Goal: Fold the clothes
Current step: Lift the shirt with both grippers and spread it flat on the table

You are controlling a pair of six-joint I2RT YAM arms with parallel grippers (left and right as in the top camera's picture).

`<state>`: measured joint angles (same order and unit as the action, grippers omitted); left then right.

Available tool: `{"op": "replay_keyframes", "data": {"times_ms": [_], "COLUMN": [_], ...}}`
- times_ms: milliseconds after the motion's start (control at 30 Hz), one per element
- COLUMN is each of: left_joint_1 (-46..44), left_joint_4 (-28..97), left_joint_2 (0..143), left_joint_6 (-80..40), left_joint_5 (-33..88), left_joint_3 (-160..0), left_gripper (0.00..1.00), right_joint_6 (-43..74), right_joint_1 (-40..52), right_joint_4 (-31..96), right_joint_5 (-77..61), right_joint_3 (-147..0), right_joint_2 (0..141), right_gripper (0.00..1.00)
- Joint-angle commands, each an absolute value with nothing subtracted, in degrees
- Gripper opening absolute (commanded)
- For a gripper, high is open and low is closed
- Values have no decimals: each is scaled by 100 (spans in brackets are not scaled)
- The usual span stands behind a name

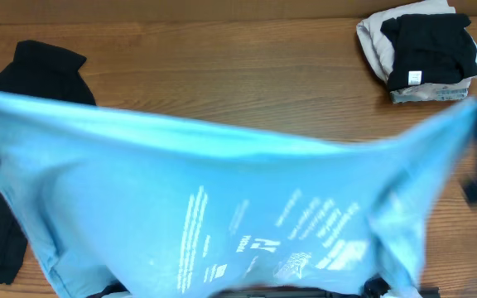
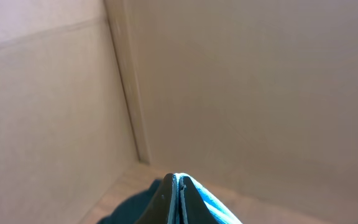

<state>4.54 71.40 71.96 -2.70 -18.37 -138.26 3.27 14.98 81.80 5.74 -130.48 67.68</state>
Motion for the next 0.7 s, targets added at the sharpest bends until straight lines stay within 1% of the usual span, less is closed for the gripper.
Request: {"op": "replay_keyframes", "data": {"times_ms": [0, 267, 467, 667], "left_joint_1": [491, 491, 493, 493], "left_joint_4": [7135, 6777, 5804, 4818], "left_joint_2": [7852, 9649, 10995, 12042], "left_joint_6": [-145, -141, -115, -32], "left_joint_5": [-2040, -2143, -2165, -2161], "left_joint_3": [-13773, -13773, -13773, -13773], "left_gripper": [4, 4, 4, 4], "right_joint_6": [110, -156, -204, -495], "right_joint_1": [1459, 1308, 996, 827], "right_joint_4": [8034, 7262, 6143, 5035], "right_joint_5": [746, 764, 725, 416], "right_joint_3": [-12890, -12890, -12890, -12890], "right_joint_2": [7548, 9762, 11358, 12267], "right_gripper": [4, 4, 4, 4]}}
